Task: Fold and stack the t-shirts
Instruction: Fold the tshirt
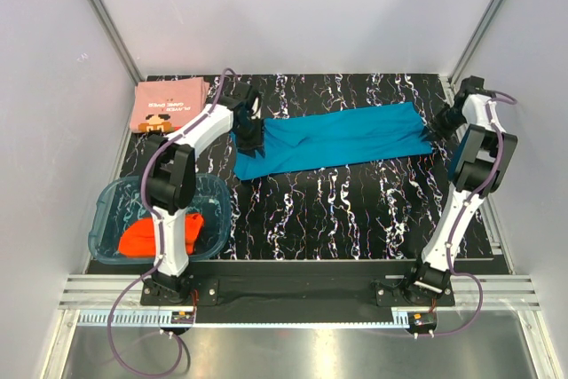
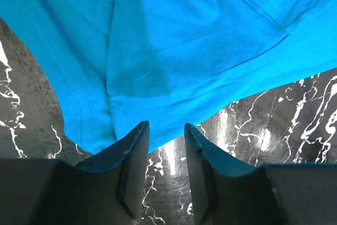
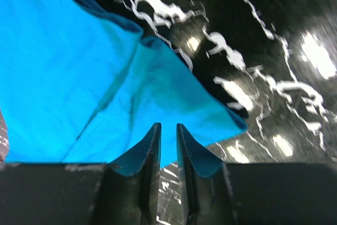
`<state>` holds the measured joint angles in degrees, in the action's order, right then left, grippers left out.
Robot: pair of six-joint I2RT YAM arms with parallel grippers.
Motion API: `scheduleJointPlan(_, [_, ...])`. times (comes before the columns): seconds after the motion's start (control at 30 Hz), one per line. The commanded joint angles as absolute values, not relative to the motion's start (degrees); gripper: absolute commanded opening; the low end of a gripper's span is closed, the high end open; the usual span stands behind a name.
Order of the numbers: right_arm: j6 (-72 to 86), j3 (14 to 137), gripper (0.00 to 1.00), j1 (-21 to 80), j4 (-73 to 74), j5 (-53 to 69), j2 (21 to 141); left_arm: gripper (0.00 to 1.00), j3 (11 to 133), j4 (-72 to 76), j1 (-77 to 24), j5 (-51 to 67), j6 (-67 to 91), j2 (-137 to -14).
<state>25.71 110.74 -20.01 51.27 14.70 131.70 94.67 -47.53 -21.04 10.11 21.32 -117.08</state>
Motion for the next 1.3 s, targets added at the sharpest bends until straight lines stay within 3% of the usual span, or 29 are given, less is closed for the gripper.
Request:
scheduleJointPlan(0.0, [26.46,113.47,0.24,-19.51,50.1,14.95,133.94,0.38,95.54,-45.44,-20.74,10.81,23.02,-118.3])
scheduleJointPlan(0.13, [25.14,111.1,0.24,-19.51,48.87,13.19,134.47,0.4,96.41,-46.75,-20.22,9.23,24.34,-121.28])
scheduleJointPlan(0.2, [24.35,109.26,0.24,-19.51,48.61,11.96,134.56,0.33,95.98,-47.28,-20.13,7.66,24.87,-122.6])
scheduleJointPlan(0.3, [23.2,104.86,0.24,-19.51,47.46,9.5,133.51,0.31,95.19,-47.29,-19.69,4.76,24.96,-123.66])
scheduleJointPlan(0.57, [21.8,95.37,0.24,-20.39,50.63,-3.6,128.33,0.4,96.42,-49.3,-18.46,-3.77,22.15,-127.09])
scheduleJointPlan(0.73, [21.18,93.43,0.25,-20.74,51.5,-2.65,125.95,0.46,97.03,-49.83,-18.46,-7.73,19.25,-126.48])
scheduleJointPlan(0.83, [22.06,92.29,0.27,-20.04,51.07,-0.27,122.7,0.57,94.84,-48.26,-18.54,-7.12,18.98,-121.22])
scheduleJointPlan(0.9, [21.97,92.63,0.34,-18.99,52.11,-0.18,120.25,0.65,94.66,-48.16,-18.63,-5.02,19.68,-116.92])
scheduleJointPlan(1.07, [22.59,94.66,0.54,-17.76,54.58,1.56,113.84,0.69,94.84,-43.1,-18.9,7.0,23.36,-110.31])
scheduleJointPlan(1.27, [24.35,91.5,0.58,-14.51,55.11,6.85,107.51,0.68,97.46,-31.05,-22.14,28.35,32.75,-116.35])
